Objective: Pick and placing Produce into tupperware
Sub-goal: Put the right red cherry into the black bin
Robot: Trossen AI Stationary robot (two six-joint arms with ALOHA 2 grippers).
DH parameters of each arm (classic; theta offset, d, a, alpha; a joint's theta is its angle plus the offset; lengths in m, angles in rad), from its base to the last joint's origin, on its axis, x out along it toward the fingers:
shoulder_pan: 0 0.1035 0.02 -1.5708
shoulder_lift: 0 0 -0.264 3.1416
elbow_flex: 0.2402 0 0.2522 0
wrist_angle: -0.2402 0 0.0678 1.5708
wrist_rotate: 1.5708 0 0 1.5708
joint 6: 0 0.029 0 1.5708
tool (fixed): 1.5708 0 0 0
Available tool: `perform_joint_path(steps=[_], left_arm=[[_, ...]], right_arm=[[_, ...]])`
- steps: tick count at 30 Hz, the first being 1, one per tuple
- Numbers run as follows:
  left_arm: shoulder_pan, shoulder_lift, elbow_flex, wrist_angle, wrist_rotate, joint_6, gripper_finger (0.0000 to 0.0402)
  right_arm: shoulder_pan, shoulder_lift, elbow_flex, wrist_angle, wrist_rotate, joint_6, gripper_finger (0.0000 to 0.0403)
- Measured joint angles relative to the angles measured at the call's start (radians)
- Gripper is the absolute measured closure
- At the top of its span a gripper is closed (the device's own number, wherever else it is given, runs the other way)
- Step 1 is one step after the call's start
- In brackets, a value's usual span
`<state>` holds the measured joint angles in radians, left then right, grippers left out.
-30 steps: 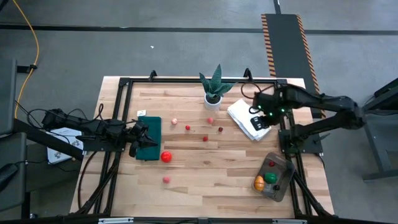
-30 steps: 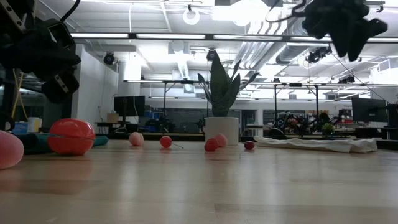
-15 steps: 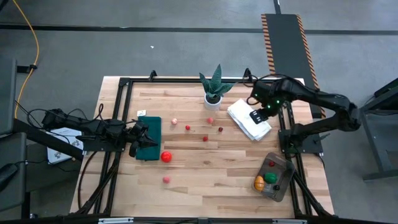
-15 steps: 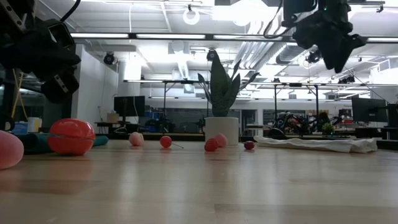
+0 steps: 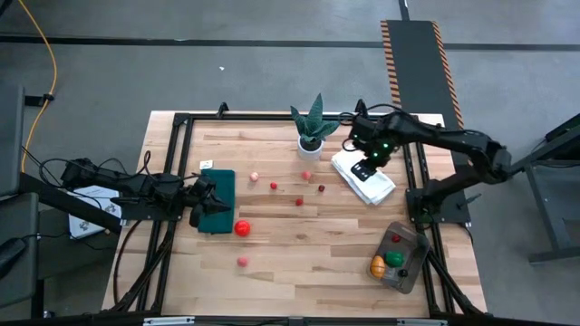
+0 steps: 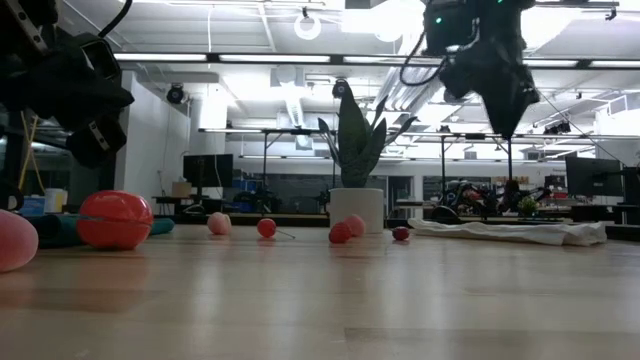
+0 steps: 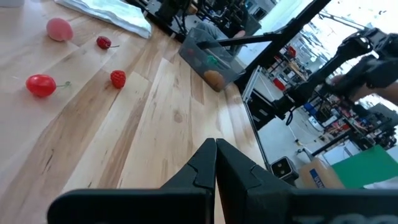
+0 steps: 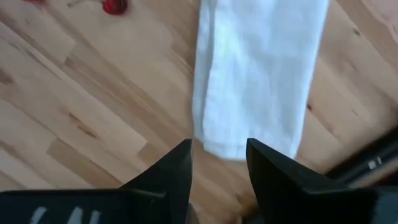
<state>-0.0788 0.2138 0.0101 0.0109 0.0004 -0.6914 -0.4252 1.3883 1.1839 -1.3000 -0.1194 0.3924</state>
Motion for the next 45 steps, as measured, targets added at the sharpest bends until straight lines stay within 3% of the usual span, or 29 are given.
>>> perform_joint_path(steps=[18,31,40,45], left_arm=[[0.000,0.000,0.000,0.000,-0.001,-0.025,0.0401],[0.000,0.000,0.000,0.001,0.007,-0.023,0.0401],[0.000,0.000,0.000,0.001,0.012,-0.021,0.0401],[0.000,0.000,0.000,0.001,0.014,-0.021,0.0401]], right_arm=[[0.112,0.164,0.006,0.217,-0.057,-0.004,0.0261],[0.200,0.401,0.258,0.176,-0.038,-0.059,0.0261],[0.241,0.471,0.294,0.180,-0.006,-0.052,0.0261],[0.251,0.485,0.294,0.208,0.003,0.035,0.0261]])
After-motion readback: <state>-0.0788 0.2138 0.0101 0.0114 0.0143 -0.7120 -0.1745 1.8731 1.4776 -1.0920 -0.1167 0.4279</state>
